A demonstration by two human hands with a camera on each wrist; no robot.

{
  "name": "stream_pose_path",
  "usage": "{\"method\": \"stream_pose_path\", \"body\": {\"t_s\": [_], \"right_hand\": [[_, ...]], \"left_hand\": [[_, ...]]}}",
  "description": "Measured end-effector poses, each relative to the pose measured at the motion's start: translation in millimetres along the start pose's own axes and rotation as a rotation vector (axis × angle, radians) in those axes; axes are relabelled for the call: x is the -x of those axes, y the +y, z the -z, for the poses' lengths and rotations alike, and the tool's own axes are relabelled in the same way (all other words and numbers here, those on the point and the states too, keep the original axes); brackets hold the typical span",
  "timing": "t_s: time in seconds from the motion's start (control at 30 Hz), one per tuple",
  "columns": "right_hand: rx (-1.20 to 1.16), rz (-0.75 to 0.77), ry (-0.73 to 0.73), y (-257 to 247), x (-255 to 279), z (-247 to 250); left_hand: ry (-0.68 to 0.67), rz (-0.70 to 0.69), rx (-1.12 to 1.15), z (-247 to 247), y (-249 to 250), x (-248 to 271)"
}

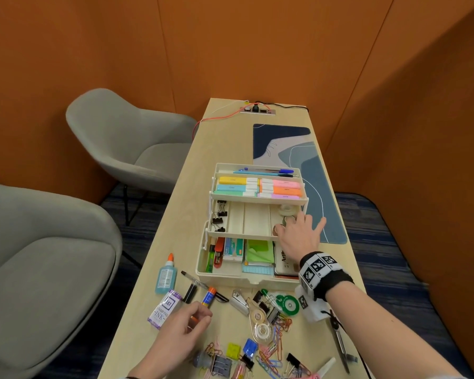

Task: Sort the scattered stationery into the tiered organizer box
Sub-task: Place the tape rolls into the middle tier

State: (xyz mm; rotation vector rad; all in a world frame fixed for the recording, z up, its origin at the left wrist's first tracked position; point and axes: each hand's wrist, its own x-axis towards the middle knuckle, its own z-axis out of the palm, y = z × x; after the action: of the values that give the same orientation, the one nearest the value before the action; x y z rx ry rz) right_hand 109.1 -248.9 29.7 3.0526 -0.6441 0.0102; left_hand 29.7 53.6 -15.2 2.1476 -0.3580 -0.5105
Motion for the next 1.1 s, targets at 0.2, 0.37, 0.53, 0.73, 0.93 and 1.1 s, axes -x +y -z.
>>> {"method": "stream_pose_path", "body": {"t_s": [0.2,0.37,0.53,0.73,0.93,1.1], "right_hand": [[-0.118,0.029,-0.043,2,3,-7],[-0.143,0.081,-0.109,4,2,-3],[-0.129,0.082,-0.018,1,-2,5],[-0.293,0.147,-0.022,-6,-14,1],[-0.510,0.040,-0.136,3,-26,3],[-0.437,0.040,-0.190,12,-25,4]], "left_hand": [[-0.005,-0.017,-0.004,0,1,-4],[-0.005,-0.025,-0.029,-2,2,-6],[-0.005,-0.033,-0.032,-2,0,-6],[-0.004,-0.036,-0.034,-2,-4,-7],[0.011,-0.037,-0.025,-4,-9,-7],[0.013,-0.033,-0.025,-8,-11,-7]]}}
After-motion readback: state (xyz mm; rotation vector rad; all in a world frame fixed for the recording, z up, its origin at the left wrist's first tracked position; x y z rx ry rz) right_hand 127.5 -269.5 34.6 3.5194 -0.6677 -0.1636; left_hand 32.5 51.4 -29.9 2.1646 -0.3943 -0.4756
